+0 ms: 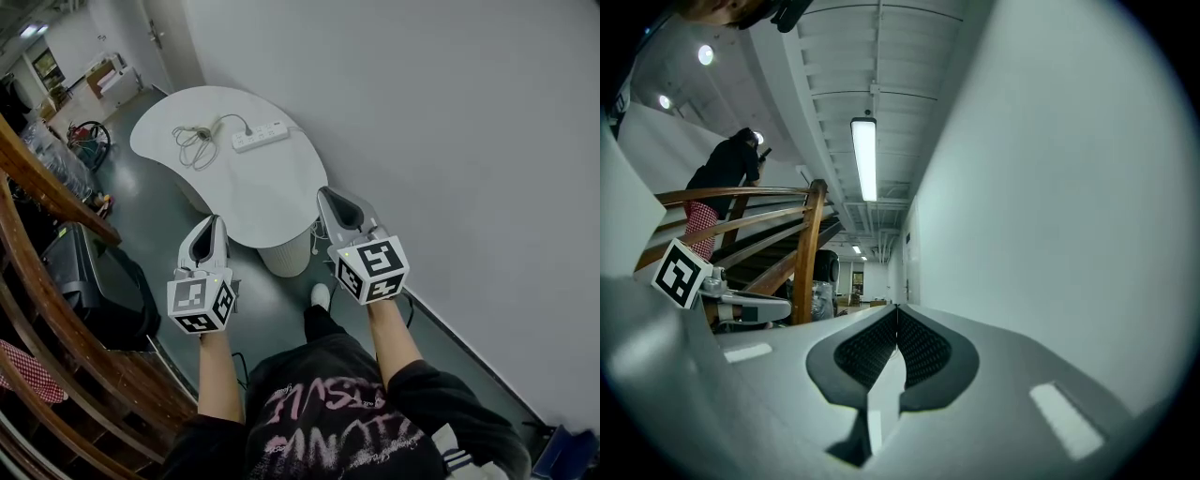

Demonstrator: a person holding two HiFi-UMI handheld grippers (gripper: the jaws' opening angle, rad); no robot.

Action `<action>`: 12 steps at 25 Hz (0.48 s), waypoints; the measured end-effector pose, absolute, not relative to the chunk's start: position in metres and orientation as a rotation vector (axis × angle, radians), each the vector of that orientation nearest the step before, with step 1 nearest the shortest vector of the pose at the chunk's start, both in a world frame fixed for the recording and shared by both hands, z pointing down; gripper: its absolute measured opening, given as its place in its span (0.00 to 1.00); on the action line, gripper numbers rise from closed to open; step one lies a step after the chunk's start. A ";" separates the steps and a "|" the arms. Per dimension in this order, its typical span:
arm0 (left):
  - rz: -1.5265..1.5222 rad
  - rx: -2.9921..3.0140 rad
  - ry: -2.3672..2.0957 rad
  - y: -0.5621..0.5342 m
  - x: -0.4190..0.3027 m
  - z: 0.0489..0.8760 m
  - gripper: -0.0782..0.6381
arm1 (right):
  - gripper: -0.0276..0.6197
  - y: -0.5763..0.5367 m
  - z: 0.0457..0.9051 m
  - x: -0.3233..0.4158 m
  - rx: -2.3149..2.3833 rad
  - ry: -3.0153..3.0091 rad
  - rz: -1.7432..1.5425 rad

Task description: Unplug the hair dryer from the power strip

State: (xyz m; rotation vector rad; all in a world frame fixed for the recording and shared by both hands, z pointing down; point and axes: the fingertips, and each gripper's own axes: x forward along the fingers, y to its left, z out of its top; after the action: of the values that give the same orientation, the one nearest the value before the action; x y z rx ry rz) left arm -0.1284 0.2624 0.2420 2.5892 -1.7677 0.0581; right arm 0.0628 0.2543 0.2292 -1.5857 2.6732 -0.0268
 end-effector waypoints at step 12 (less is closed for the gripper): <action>0.089 2.585 -1.769 0.220 -0.134 0.246 0.11 | 0.06 0.208 0.240 0.054 -1.570 2.693 -0.060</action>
State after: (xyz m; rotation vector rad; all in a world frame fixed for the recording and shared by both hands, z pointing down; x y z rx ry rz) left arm -0.1336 0.2197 0.2457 2.5849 -1.7691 0.0890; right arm 0.0545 0.2078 0.2399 -1.5698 2.6929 -0.0605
